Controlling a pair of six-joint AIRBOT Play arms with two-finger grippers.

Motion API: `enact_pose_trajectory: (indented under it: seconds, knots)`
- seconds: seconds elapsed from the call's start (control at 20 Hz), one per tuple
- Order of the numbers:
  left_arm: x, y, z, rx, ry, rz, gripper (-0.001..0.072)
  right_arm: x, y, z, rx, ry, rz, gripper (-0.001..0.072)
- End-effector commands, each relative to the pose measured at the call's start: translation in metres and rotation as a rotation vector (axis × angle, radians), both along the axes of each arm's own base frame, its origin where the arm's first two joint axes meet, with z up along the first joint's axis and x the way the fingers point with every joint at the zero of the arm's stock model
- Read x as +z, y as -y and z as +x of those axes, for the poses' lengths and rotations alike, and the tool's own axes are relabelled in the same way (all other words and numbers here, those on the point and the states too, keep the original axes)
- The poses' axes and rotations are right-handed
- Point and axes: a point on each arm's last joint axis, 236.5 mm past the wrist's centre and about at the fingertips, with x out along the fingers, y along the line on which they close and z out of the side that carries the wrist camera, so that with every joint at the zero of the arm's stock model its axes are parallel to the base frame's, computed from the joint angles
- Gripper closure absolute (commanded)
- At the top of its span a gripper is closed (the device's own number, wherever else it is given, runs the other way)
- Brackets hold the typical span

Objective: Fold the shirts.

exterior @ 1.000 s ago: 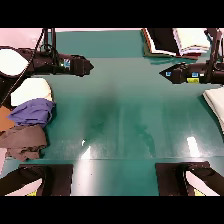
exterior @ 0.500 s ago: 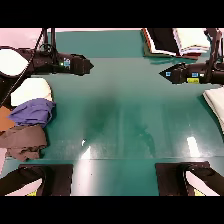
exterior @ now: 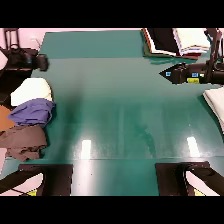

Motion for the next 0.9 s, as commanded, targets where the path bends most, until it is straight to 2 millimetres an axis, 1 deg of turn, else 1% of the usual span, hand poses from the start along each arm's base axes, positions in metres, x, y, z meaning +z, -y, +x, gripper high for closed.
enact_pose_trajectory:
  seconds: [0.0, 0.1, 0.15, 0.2, 0.35, 0.45, 0.5, 0.55, 0.6, 0.65, 0.7, 0.75, 0.8, 0.85]
  knots:
    - [-0.055, -0.097, -0.003, 0.206, -0.138, 0.057, 0.0096, 0.0, 0.0, 0.0, 0.001, -0.001, 0.001, 0.0696]
    - [-0.095, -0.124, -0.001, 0.258, -0.218, 0.049, 0.0096, 0.0, 0.0, 0.0, 0.001, -0.001, 0.001, 0.0696]
    - [-0.115, -0.134, 0.002, 0.275, -0.251, 0.045, 0.0096, 0.0, 0.0, 0.0, 0.001, -0.001, 0.001, 0.0695]
    - [-0.131, -0.139, 0.004, 0.282, -0.278, 0.041, 0.0096, 0.0, 0.0, 0.0, 0.001, -0.001, 0.001, 0.0696]
    - [-0.176, -0.142, 0.012, 0.279, -0.345, 0.028, 0.0096, 0.0, -0.001, 0.0, 0.001, -0.001, 0.002, 0.0695]
    - [-0.195, -0.139, 0.012, 0.278, -0.381, 0.011, 0.0097, 0.0, -0.001, 0.0, 0.001, -0.002, 0.001, 0.0695]
    - [-0.198, -0.138, 0.01, 0.279, -0.395, 0.009, 0.0097, 0.0, -0.001, 0.001, 0.0, 0.0, 0.002, 0.0696]
    - [-0.196, -0.139, 0.01, 0.28, -0.396, 0.009, 0.0098, 0.0, 0.0, 0.001, -0.002, 0.001, 0.003, 0.0695]
    - [-0.192, -0.139, 0.01, 0.282, -0.396, 0.009, 0.0114, 0.001, 0.0, 0.002, -0.005, 0.005, 0.004, 0.0696]
    - [-0.185, -0.14, 0.011, 0.285, -0.398, 0.009, 0.0377, 0.002, 0.0, 0.003, -0.01, 0.011, 0.006, 0.0695]
    - [-0.175, -0.141, 0.013, 0.289, -0.394, 0.009, 0.0681, 0.004, 0.001, 0.006, -0.019, 0.022, 0.009, 0.0696]
    - [-0.161, -0.141, 0.016, 0.29, -0.387, 0.01, 0.0687, 0.008, 0.001, 0.008, -0.027, 0.036, 0.019, 0.0695]
    - [-0.137, -0.14, 0.022, 0.274, -0.35, 0.014, 0.0687, 0.015, 0.002, 0.01, -0.033, 0.055, 0.021, 0.0696]
    - [-0.101, -0.135, 0.031, 0.246, -0.275, 0.024, 0.0687, 0.024, 0.002, 0.012, -0.034, 0.076, 0.023, 0.0696]
